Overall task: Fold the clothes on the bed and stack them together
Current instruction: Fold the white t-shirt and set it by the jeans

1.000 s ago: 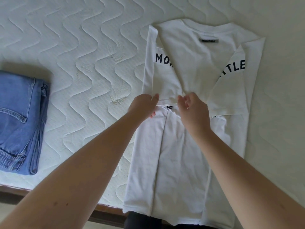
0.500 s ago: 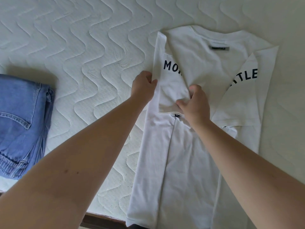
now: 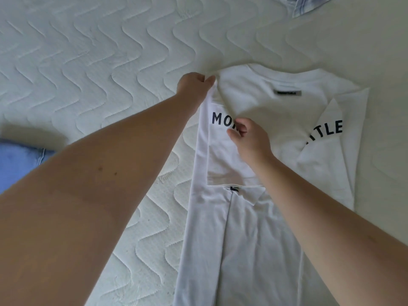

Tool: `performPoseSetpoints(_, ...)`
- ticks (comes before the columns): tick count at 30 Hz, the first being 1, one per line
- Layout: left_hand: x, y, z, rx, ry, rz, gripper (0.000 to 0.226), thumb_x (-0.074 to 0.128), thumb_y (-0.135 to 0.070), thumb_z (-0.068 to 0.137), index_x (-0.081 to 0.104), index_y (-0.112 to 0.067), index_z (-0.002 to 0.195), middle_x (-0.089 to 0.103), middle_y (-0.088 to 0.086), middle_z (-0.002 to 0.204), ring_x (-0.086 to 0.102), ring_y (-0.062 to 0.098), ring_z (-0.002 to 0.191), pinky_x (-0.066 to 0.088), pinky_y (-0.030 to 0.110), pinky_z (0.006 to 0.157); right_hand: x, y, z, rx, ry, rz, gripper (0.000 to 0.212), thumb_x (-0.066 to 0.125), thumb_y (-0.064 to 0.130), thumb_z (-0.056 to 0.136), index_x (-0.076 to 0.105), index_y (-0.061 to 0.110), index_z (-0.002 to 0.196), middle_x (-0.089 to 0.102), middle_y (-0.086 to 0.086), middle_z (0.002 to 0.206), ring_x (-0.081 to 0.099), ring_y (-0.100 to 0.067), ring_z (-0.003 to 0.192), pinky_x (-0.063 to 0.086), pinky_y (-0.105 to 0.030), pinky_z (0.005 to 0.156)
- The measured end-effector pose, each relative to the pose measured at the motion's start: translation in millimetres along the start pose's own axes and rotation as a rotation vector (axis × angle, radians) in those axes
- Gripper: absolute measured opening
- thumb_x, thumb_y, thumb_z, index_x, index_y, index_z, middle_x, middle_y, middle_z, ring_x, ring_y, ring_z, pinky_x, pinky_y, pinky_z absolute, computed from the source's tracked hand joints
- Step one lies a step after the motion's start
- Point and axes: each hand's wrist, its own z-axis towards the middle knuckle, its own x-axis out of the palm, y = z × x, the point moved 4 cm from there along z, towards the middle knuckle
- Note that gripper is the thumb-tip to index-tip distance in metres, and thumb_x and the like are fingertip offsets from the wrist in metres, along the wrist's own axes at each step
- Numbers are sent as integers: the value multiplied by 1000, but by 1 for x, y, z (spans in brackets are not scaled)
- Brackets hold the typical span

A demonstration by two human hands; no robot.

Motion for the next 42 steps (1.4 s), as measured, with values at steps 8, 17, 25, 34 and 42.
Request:
performPoseSetpoints(8,-11,0,25,-60,62,-23,13,57,-29,97,59,-22,86,61,6,86,65,24,80,43,22,56,5,15,14,39,-15,-97,25,66,20,86,65,19,111,61,9,88,59,-15,87,36,-23,70)
performPoseSetpoints(17,-7,8,9,-244,201,-169,52,68,-59,83,65,-14,109,71,6,106,71,20,90,56,39,92,-25,-6,-26,185,109,-530,19,65,39,81,60,22,87,64,-1,81,59,-26,77,36,-28,62)
performPoseSetpoints(25,10,67,-78,-227,398,-312,36,82,-38,74,67,-22,103,73,-6,102,67,13,98,53,28,83,-36,-42,-63,199,105,-362,27,67,43,84,59,18,85,63,-2,80,59,-24,78,39,-30,63)
performPoseSetpoints(34,26,132,-205,-297,327,-269,31,82,-27,79,68,-20,105,73,-7,99,67,8,90,47,18,65,-22,-87,-162,315,67,-270,42,51,38,95,69,8,72,71,-9,70,69,-27,78,53,-37,82)
performPoseSetpoints(42,31,161,-265,-265,87,-61,36,57,-28,96,55,-11,65,44,-3,56,40,15,54,29,22,46,33,-77,-209,303,64,41,22,69,32,88,65,17,103,67,8,86,68,-15,93,45,-22,79)
